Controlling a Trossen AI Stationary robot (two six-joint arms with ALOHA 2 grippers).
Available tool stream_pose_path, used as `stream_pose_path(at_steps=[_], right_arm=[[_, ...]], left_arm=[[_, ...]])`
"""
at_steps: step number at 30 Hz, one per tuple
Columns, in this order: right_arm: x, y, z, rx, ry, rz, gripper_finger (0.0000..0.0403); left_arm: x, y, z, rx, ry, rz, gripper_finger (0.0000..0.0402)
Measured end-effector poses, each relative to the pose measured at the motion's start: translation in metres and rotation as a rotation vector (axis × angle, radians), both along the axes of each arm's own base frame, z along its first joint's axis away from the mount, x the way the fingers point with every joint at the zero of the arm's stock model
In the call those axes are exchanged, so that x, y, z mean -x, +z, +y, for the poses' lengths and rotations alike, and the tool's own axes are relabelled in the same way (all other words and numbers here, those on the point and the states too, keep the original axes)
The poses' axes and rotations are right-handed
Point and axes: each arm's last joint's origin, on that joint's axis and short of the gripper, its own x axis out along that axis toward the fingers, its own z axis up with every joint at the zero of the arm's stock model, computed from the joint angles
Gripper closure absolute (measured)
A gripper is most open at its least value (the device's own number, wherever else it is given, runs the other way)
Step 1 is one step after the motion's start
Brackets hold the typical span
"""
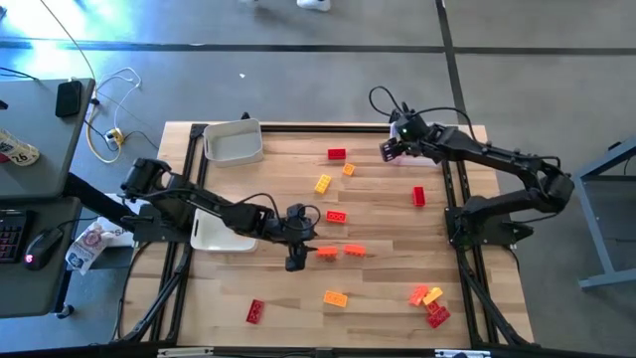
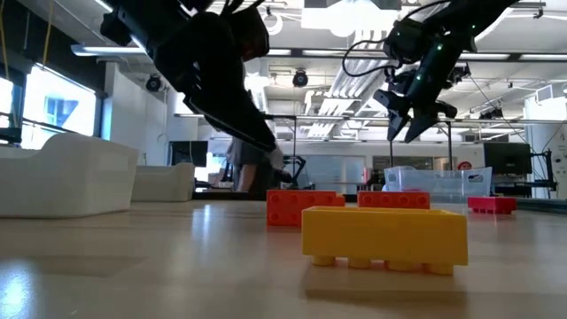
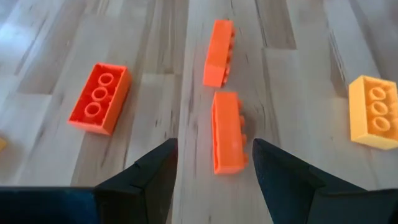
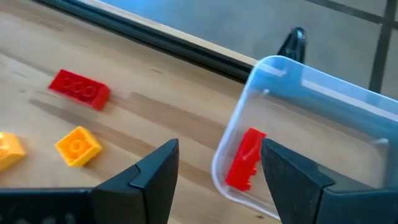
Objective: Sort & place blocks by color
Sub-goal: Put the orange game piece into the gray bin
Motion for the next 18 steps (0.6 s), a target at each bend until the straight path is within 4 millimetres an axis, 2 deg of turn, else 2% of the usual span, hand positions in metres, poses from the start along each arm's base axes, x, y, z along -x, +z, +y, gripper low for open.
stream_pose_path(at_steps=[8,18], right_arm=[[-0.013,0.003,0.011,0.029,0.058,-0.052,0.0190],[-0.017,0.004,0.016,0.038,0.083,-0.059,0.0190]], left_arm=[[-0.006,-0.015,-0.001,0.003,-0.004,0.013,0.0206],[-0.013,-0.028,-0.009,0.026,-0.045,-0.004,0.0206]])
